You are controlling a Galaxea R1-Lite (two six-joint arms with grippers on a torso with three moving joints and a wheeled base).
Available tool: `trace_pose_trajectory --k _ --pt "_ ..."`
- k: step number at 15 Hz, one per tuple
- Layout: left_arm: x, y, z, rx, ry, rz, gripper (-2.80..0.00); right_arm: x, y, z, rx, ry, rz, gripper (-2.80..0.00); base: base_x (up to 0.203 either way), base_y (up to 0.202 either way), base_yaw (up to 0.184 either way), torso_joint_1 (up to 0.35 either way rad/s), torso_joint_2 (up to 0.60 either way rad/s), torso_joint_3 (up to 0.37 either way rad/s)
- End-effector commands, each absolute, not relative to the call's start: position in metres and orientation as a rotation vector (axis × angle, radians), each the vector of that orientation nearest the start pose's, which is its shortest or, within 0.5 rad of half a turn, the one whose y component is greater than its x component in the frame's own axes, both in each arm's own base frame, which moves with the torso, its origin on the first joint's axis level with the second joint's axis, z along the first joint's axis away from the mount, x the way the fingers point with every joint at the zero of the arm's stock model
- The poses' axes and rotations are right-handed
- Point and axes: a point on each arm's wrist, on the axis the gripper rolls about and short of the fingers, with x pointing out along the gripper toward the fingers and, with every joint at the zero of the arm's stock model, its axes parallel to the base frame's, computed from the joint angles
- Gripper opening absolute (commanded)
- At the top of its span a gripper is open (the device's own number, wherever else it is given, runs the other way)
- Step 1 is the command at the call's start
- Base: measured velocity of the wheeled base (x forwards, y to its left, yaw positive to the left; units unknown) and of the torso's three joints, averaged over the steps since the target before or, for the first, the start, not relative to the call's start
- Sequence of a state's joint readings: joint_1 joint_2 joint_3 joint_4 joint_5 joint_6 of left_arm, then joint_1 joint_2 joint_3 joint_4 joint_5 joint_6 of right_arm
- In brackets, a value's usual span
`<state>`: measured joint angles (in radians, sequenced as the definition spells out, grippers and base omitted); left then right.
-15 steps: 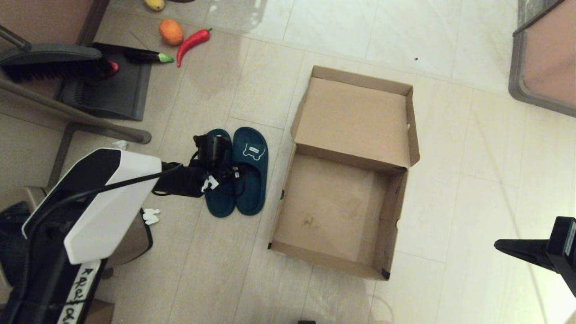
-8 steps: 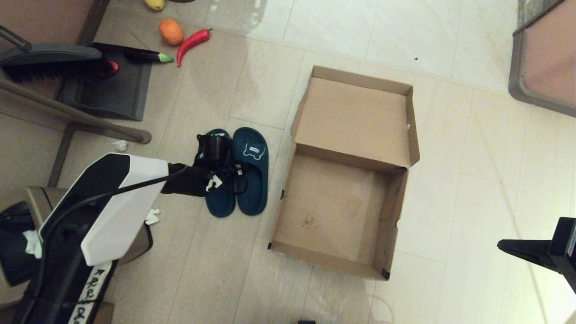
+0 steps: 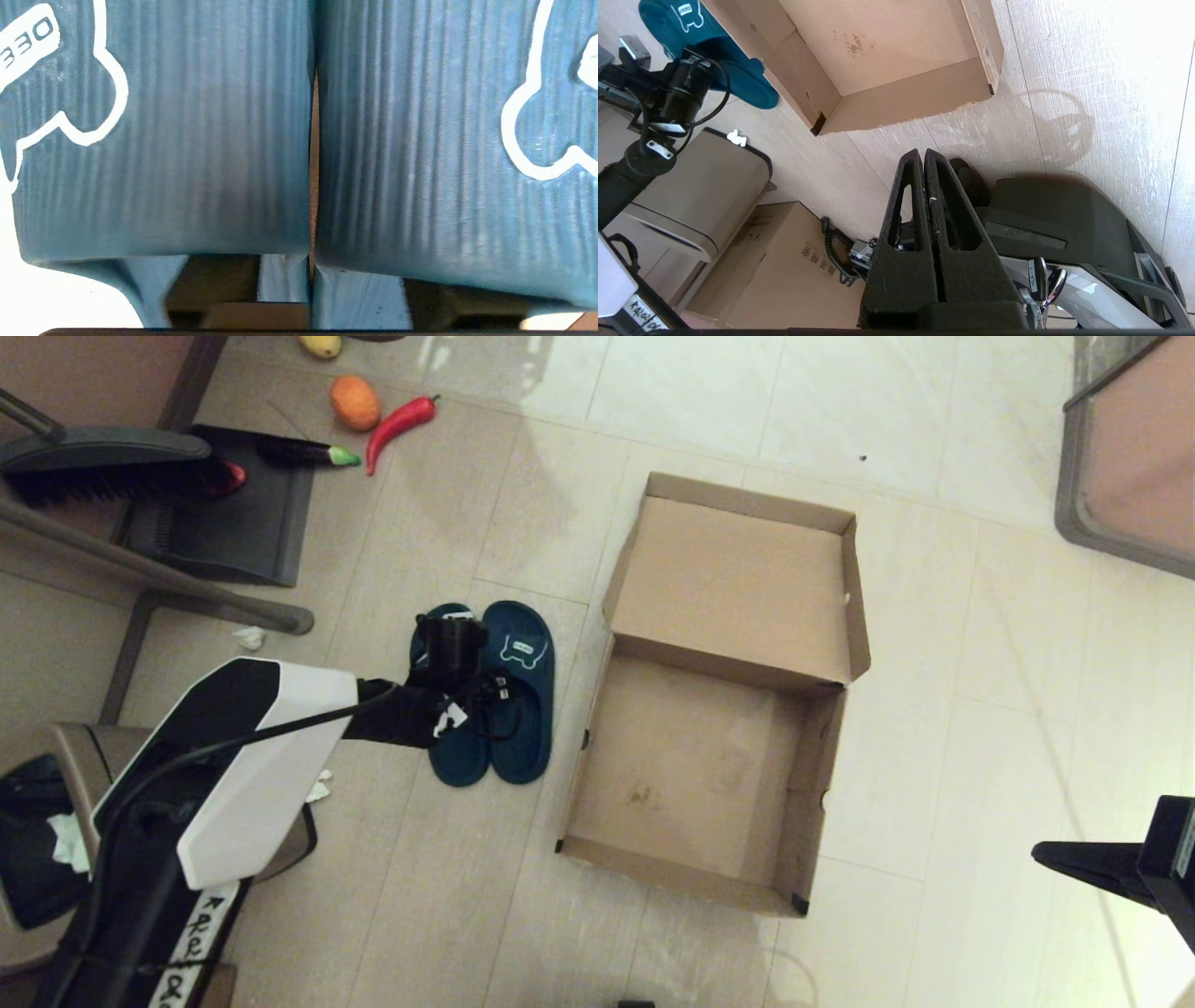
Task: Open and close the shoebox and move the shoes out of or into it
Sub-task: Put the shoes into the shoe box
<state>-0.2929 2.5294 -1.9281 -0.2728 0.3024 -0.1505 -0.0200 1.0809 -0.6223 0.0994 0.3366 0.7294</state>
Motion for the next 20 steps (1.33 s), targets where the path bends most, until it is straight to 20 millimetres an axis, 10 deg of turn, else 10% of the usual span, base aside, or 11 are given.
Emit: trace_pose_trajectory --k 1,11,16,20 --pt "0.507 -0.148 0.102 -0.051 0.313 0.036 -2.80 0.134 0.005 0.201 0.809 0.644 0.094 -2.80 0.000 0.000 0.000 0.000 0.00 0.000" --pt "0.488 -0.143 0.116 -0.037 0.348 0.040 -2.80 0.128 0.005 0.199 0.808 0.638 0.097 -2.80 0.000 0.000 0.000 0.000 0.00 0.000" --pt "0.432 -0.133 0.168 -0.030 0.356 0.025 -2.80 0.127 0.005 0.196 0.810 0.651 0.095 -2.80 0.000 0.000 0.000 0.000 0.00 0.000" --pt "0.369 -0.171 0.227 -0.017 0.323 -0.082 -2.80 0.127 0.005 0.196 0.811 0.653 0.099 -2.80 0.000 0.000 0.000 0.000 0.00 0.000"
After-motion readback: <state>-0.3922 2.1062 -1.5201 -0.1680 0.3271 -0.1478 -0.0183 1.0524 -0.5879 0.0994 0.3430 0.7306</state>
